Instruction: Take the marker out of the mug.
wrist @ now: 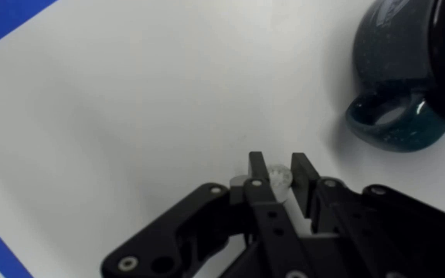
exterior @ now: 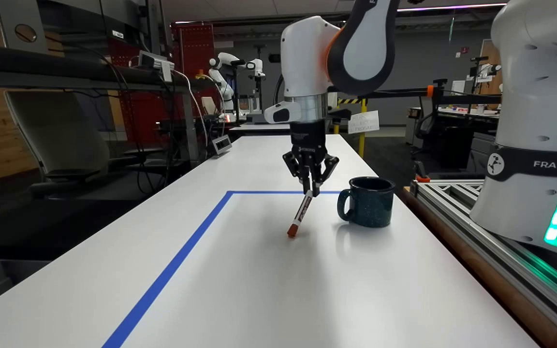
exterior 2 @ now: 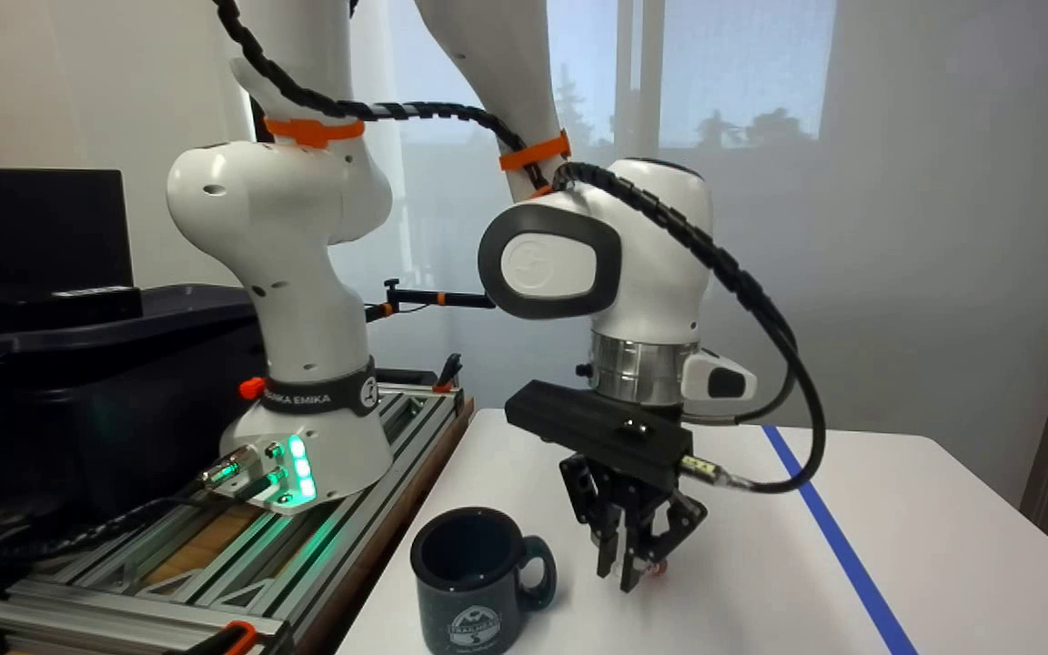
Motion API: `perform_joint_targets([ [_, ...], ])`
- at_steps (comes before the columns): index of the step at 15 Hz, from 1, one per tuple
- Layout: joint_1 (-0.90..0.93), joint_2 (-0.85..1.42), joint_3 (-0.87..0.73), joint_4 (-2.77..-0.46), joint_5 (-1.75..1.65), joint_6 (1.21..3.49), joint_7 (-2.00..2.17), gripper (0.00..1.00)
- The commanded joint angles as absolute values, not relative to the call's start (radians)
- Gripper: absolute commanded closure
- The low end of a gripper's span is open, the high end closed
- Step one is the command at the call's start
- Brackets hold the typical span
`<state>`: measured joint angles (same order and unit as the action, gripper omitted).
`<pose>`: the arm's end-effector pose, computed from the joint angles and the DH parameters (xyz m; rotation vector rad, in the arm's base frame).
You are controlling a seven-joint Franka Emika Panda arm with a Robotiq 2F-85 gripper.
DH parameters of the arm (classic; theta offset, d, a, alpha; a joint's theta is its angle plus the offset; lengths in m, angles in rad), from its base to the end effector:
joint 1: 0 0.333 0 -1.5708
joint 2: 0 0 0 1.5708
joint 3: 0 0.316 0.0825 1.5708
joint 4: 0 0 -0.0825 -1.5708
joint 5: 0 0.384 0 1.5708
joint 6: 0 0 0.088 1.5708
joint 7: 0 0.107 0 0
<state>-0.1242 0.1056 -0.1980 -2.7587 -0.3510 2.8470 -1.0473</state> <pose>0.3683 -0.1065 0.1828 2.6358 1.5499 -0.1374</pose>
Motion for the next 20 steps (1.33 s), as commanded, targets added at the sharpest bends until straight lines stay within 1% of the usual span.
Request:
perform_joint_targets([
  [1,-0.162,0.161,-0.182,-2.756,-0.358,2.872,-1.079,0.94],
  [7,-0.145,0.164,-0.213,-2.752,-0.461,2.837,-1.02,0.94],
  [8,-0.143,0.164,-0.214,-2.751,-0.477,2.831,-1.008,0.81],
  [9,-0.139,0.161,-0.217,-2.751,-0.498,2.83,-0.996,0.53],
  [10,-0.136,0.152,-0.218,-2.75,-0.517,2.824,-0.989,0.53],
  [11,-0.136,0.141,-0.214,-2.748,-0.528,2.813,-0.989,0.49],
  [13,-0.137,0.113,-0.204,-2.744,-0.533,2.788,-0.991,0.36],
  [14,-0.138,0.091,-0.198,-2.744,-0.527,2.763,-1.001,0.27],
  [15,-0.137,0.028,-0.203,-2.793,-0.544,2.746,-0.991,0.2],
  [16,-0.138,0.014,-0.193,-2.778,-0.53,2.702,-0.995,0.11],
  [17,-0.138,0.015,-0.18,-2.742,-0.508,2.655,-1.006,0.05],
  [18,-0.137,-0.019,-0.17,-2.74,-0.489,2.601,-1.009,0.0],
  [19,-0.138,-0.114,-0.174,-2.813,-0.52,2.557,-0.97,0.0],
  [20,-0.136,-0.136,-0.163,-2.8,-0.5,2.503,-0.955,0.0],
])
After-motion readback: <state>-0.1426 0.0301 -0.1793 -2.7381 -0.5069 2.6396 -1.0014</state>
